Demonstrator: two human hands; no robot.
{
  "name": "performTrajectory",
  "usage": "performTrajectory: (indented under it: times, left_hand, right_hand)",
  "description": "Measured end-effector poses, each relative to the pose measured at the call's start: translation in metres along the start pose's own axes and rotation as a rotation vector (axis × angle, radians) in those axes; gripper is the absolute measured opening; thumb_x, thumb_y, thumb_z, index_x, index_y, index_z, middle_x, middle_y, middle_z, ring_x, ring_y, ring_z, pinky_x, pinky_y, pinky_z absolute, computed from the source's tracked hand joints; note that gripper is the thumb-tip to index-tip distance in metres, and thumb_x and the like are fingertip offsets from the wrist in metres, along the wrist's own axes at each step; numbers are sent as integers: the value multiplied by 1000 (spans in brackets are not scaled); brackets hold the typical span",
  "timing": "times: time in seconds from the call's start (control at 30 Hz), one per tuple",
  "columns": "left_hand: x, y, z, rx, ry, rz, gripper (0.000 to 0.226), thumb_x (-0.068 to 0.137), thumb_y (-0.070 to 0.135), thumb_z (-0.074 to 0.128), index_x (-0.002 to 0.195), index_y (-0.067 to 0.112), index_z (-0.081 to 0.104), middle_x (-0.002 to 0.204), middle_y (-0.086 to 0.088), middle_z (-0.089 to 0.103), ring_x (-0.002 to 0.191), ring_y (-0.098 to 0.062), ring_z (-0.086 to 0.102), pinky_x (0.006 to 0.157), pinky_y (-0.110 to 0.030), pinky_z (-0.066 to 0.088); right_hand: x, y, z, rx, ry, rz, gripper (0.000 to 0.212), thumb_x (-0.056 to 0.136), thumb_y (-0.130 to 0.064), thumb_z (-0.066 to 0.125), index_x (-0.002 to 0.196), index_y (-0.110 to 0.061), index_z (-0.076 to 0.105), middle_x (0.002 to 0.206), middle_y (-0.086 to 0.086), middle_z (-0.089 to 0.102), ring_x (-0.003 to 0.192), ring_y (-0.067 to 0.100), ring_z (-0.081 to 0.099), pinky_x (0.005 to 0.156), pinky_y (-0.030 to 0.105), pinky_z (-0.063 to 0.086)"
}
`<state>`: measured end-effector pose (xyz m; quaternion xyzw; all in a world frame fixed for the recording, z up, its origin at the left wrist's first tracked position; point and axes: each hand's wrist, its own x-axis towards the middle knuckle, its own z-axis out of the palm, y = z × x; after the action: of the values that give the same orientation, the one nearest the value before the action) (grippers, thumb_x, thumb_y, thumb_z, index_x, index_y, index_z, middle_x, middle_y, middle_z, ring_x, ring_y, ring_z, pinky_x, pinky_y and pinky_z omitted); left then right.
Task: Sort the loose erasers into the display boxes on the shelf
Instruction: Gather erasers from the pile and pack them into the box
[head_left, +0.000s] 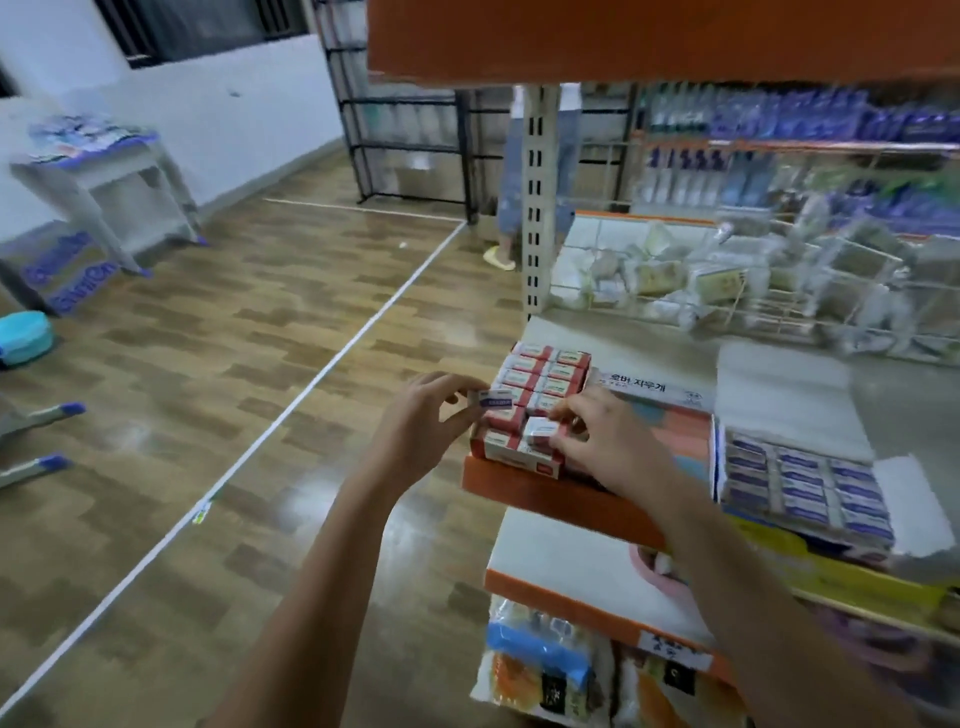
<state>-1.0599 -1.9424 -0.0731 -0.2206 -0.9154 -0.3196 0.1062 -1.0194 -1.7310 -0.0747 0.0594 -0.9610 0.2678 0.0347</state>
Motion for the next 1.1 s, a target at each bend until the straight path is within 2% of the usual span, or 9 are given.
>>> performTrajectory:
  times: [0.17, 0.27, 0.4, 0.53, 0.7, 0.77, 0.93, 1.03, 1.1]
  left_hand:
    - [13, -13, -5, -15, -113, 65, 27, 86, 23, 66, 113, 25, 65, 101, 11, 60, 88, -6, 51, 74, -22, 42]
    - [20, -14, -6, -56, -177, 113, 27, 87, 24, 65, 114, 23, 65, 105, 8, 62, 90, -7, 54, 77, -24, 45]
    - [28, -7, -3, -87, -223, 189, 26, 86, 25, 65, 113, 23, 65, 102, 13, 57, 88, -4, 49, 69, -11, 34]
    - [38, 14, 9, -183, -250, 288, 25, 85, 24, 66, 110, 23, 66, 99, 18, 55, 89, -1, 50, 70, -7, 35]
    - [52, 60, 32, -208, -317, 430, 26, 86, 26, 66, 112, 24, 67, 101, 10, 59, 95, -12, 52, 80, -25, 41]
    - [54, 85, 43, -194, -365, 478, 28, 87, 29, 64, 114, 25, 66, 105, 6, 61, 98, -13, 50, 80, -25, 39]
    - [50, 145, 78, -136, -422, 651, 28, 88, 32, 62, 115, 26, 65, 110, 5, 63, 103, -15, 50, 79, -15, 28]
    - [47, 176, 106, -41, -451, 712, 31, 90, 36, 58, 119, 26, 62, 115, 5, 62, 108, -16, 48, 91, -22, 34]
    - [44, 193, 124, 41, -495, 713, 33, 91, 39, 54, 121, 27, 59, 118, 5, 59, 111, -17, 45, 93, -29, 38]
  right_hand:
    - [1, -13, 9, -37, 74, 105, 29, 86, -24, 65, 114, -18, 62, 117, -3, 53, 109, 12, 48, 84, 15, 30]
    - [0, -18, 14, -19, 127, 188, 28, 86, -23, 65, 113, -20, 60, 118, -4, 46, 105, 10, 48, 84, 17, 33]
    - [-2, -22, 18, -23, 136, 256, 33, 86, -24, 64, 117, -21, 57, 120, -3, 46, 111, 13, 47, 90, 22, 38]
    - [-11, -18, 0, -2, 176, 295, 33, 85, -20, 64, 117, -18, 58, 119, 1, 51, 111, 17, 48, 93, 28, 38]
    - [-49, 6, -48, -55, 341, 414, 28, 86, -15, 63, 113, -17, 61, 106, -5, 48, 102, 13, 50, 85, 22, 37]
    - [-70, 21, -67, -86, 404, 478, 27, 87, -15, 62, 114, -18, 60, 105, -7, 47, 98, 12, 51, 81, 21, 36]
    - [-118, 69, -103, -218, 525, 623, 25, 85, -15, 65, 110, -14, 62, 112, 5, 53, 92, 22, 58, 72, 26, 39]
    - [-139, 100, -116, -239, 520, 701, 26, 85, -14, 65, 110, -12, 62, 115, 7, 51, 90, 25, 60, 71, 26, 39]
    - [-147, 119, -120, -226, 497, 728, 29, 85, -16, 65, 113, -12, 61, 116, 8, 52, 88, 25, 60, 74, 29, 43]
